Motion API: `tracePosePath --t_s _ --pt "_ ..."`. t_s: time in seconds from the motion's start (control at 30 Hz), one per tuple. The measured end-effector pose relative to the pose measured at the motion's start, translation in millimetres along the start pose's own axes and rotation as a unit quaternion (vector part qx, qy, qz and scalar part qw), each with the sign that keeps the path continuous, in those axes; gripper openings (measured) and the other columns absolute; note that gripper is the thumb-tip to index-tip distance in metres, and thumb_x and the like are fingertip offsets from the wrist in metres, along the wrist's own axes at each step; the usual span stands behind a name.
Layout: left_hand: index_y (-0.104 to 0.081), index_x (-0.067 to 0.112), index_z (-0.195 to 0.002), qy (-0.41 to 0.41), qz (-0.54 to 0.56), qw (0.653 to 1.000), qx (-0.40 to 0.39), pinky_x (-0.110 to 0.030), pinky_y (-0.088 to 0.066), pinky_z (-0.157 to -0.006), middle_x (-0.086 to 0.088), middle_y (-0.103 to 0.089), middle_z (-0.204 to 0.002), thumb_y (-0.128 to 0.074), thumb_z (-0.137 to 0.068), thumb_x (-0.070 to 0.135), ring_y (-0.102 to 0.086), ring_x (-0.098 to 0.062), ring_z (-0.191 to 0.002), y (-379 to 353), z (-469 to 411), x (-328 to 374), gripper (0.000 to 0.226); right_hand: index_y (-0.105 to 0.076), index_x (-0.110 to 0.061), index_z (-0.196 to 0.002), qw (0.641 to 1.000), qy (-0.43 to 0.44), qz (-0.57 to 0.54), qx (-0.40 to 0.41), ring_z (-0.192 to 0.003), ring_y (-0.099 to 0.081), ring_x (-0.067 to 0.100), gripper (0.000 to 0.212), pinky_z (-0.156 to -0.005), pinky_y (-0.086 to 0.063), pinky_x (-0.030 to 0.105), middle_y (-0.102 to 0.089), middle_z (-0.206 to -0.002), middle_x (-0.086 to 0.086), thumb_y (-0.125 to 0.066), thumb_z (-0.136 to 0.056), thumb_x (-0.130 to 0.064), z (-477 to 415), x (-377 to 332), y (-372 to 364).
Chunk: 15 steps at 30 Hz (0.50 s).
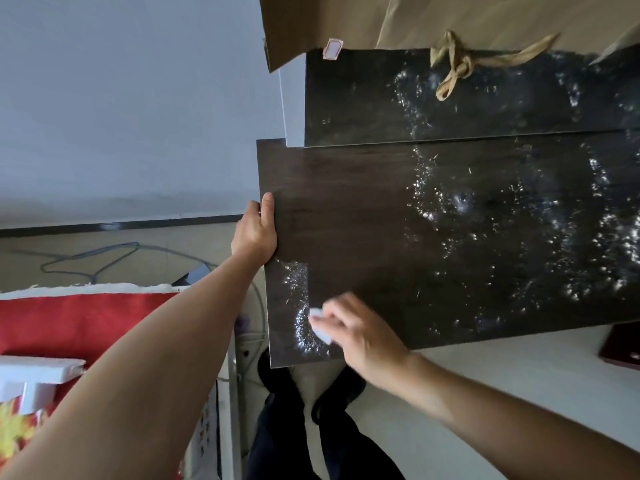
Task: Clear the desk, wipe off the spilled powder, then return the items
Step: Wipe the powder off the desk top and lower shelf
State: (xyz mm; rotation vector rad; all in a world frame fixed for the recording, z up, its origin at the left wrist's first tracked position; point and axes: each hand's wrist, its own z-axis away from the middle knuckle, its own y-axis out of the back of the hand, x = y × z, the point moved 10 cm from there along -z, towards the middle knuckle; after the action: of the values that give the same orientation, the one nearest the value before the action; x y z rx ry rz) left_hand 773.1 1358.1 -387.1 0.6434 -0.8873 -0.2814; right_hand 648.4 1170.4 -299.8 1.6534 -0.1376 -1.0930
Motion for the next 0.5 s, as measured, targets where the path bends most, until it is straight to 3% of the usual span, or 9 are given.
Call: tracePosePath --t_s 0.07,0.13,0.27,0.33,0.4,0.5 --pt "-0.05 0.006 -0.12 -0.007 0.008 0.999 -0.031 -0.042 -0.033 -0.093 -0.017 -0.055 -0.125 -0.015 -0.097 0.059 -0.048 -0.034 -0.118 -4 -2 2 0.067 -0.061 -0.012 -0.093 0.997 0.017 -0.012 -0.079 -0.085 -0.042 0.017 0.016 -0.071 -0.047 0.031 -0.045 -0.089 -0.002 -0.053 -0.089 0.001 34 -12 -12" --pt "-0.05 0.006 -0.124 -0.016 0.01 0.998 -0.056 -0.043 -0.032 -0.099 -0.017 -0.054 -0.129 -0.014 -0.097 0.06 -0.046 -0.034 -0.123 -5 -4 2 0.07 -0.062 -0.014 -0.087 0.994 0.0 -0.019 -0.105 -0.084 -0.041 0.014 0.024 -0.067 -0.05 0.035 -0.044 -0.088 -0.004 -0.05 -0.081 0.007 36 -3 -5" --pt "-0.052 0.01 -0.129 -0.036 0.02 0.993 -0.106 -0.045 -0.034 -0.107 -0.013 -0.056 -0.131 -0.01 -0.086 0.074 -0.048 -0.029 -0.124 -6 -8 5 0.088 -0.072 -0.015 -0.098 0.986 -0.141 0.025 0.08 -0.085 -0.054 0.023 0.034 -0.071 -0.051 0.037 -0.058 -0.092 0.002 -0.046 -0.082 -0.002 -42 61 59" --pt "-0.055 0.012 -0.126 -0.043 0.026 0.99 -0.128 -0.048 -0.042 -0.101 -0.012 -0.061 -0.122 -0.007 -0.072 0.086 -0.056 -0.029 -0.113 -5 -9 4 0.103 -0.071 -0.013 -0.107 0.964 -0.213 0.058 0.146 -0.088 -0.053 0.029 0.039 -0.075 -0.05 0.04 -0.058 -0.096 0.008 -0.05 -0.08 0.006 -80 86 74" --pt "-0.057 0.014 -0.122 -0.047 0.031 0.988 -0.144 -0.05 -0.048 -0.093 -0.012 -0.064 -0.113 -0.007 -0.066 0.092 -0.06 -0.031 -0.104 -6 -13 1 0.108 -0.069 -0.011 -0.11 0.956 -0.233 0.066 0.163 -0.088 -0.052 0.032 0.045 -0.073 -0.049 0.04 -0.057 -0.096 0.011 -0.052 -0.076 0.012 -99 82 63" --pt "-0.056 0.016 -0.12 -0.052 0.033 0.982 -0.178 -0.057 -0.049 -0.09 -0.016 -0.064 -0.11 -0.009 -0.064 0.095 -0.06 -0.037 -0.104 -9 -17 -3 0.108 -0.068 -0.011 -0.11 0.977 -0.158 0.069 0.125 -0.086 -0.049 0.026 0.043 -0.072 -0.048 0.034 -0.057 -0.094 0.007 -0.051 -0.077 0.011 -82 32 23"
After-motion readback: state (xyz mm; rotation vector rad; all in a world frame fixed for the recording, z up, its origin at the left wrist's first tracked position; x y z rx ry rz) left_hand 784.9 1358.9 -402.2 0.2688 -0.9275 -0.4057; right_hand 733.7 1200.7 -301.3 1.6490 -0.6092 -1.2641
